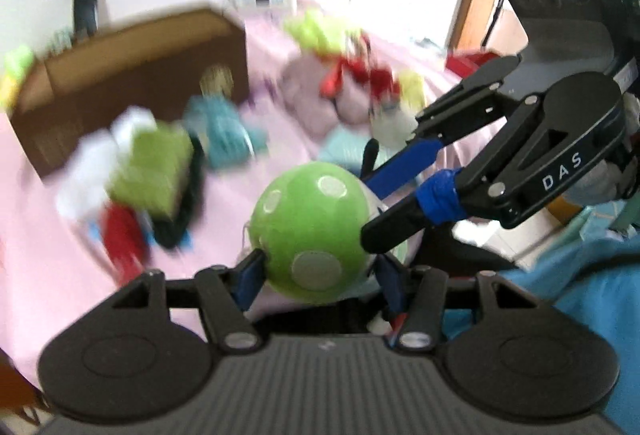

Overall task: Organize soft objects
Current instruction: 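Carry the green plush doll with the right gripper over the cardboard box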

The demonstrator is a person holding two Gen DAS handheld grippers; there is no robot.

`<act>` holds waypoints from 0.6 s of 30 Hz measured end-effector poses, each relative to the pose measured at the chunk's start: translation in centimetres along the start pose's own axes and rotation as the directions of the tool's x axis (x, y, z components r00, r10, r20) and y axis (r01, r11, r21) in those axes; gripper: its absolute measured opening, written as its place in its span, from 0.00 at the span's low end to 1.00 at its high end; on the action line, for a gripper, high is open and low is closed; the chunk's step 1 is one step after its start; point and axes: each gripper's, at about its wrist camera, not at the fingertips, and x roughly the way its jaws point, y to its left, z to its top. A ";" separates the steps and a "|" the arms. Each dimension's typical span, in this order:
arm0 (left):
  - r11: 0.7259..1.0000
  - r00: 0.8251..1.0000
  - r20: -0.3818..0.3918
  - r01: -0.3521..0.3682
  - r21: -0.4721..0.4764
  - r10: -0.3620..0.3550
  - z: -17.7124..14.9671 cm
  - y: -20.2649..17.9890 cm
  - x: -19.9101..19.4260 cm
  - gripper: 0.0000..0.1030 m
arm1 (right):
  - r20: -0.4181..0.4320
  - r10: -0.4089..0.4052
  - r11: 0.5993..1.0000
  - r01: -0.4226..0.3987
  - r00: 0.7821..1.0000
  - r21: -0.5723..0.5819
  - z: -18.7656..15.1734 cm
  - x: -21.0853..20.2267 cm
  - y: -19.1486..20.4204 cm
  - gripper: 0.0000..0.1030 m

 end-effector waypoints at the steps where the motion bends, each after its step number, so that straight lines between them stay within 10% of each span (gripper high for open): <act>1: 1.000 0.999 0.028 -0.018 0.016 0.017 0.7 0.1 -0.6 0.55 | 0.035 -0.011 1.000 0.011 0.999 -0.010 0.8 -0.6 0.1 0.25; 10: 0.985 0.959 0.257 -0.151 0.089 0.124 11.4 4.6 -3.8 0.55 | 0.323 -0.122 0.992 0.128 0.938 0.005 10.9 -3.2 -1.4 0.25; 18: 0.977 0.946 0.267 -0.206 0.061 0.183 20.6 12.1 1.4 0.55 | 0.326 -0.198 0.969 0.135 0.924 0.205 20.7 0.7 -9.1 0.25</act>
